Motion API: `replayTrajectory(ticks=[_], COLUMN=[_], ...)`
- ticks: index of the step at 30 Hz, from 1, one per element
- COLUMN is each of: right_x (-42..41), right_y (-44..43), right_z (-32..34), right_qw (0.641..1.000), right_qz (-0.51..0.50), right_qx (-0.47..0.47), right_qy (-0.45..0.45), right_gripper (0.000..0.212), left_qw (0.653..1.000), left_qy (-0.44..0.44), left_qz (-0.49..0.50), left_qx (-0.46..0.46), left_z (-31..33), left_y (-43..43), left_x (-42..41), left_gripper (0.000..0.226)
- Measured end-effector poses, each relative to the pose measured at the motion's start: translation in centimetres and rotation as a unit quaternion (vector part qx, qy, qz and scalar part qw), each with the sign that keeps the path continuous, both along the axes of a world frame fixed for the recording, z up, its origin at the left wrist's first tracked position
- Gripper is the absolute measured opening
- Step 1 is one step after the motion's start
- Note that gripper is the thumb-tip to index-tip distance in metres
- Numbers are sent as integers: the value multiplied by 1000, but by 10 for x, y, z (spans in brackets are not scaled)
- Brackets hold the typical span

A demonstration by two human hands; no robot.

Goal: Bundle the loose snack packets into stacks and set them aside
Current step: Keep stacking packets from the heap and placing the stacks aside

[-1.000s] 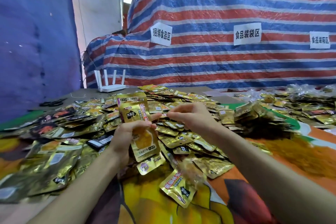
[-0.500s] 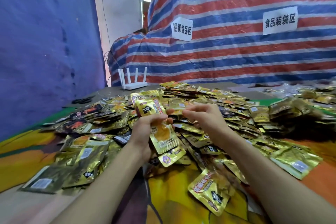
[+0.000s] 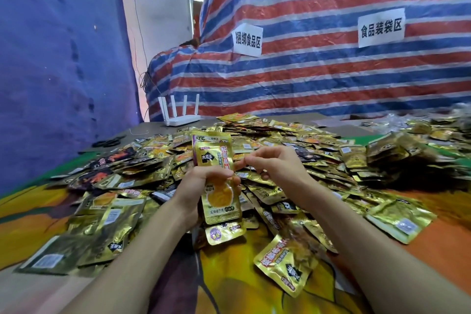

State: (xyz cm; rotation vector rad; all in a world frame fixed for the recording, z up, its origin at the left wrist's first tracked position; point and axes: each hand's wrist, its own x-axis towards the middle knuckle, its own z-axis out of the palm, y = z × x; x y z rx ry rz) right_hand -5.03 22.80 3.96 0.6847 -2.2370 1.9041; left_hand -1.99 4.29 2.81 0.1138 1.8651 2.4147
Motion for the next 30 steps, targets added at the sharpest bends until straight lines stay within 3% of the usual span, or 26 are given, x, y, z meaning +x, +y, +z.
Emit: replayTrajectory(ticks=[5,7,9,12,16,19,22,25,30], right_x=[-4,-4,-3,1,5,7,6,6,12], right_y=[0,1,2,5,12,13,9,1,-7], right_z=[-6,-5,-2,5,8,10,12,8,-1], right_qw=[999,998,985,947,886,861,901,954,987], right_qz=[-43,3,113,223,290,297,271,203,85], right_qx=[17,2,-52,-164,-314,-373,-295,-181,-112], right_qy=[-13,-62,-120,-165,-181,-180,-164,-127,-82], right_gripper=[10,15,20,9,23,37,42,52,69], left_qw=[991,983,974,963,944,939,948,976,965], left_qy=[-29,-16,-2,-2,18,30,21,0,18], left_qz=[-122,-169,-199,-217,-226,-224,-217,-128,83], left_qx=[46,75,110,158,240,260,232,176,249], left_z=[2,2,3,3,2,2,1,0,6], left_y=[-7,-7,-8,-10,-9,-7,-7,-5,-9], left_x=[1,2,3,3,2,0,-1,-4,-8], left_gripper=[29,30,35,40,28,27,24,24,14])
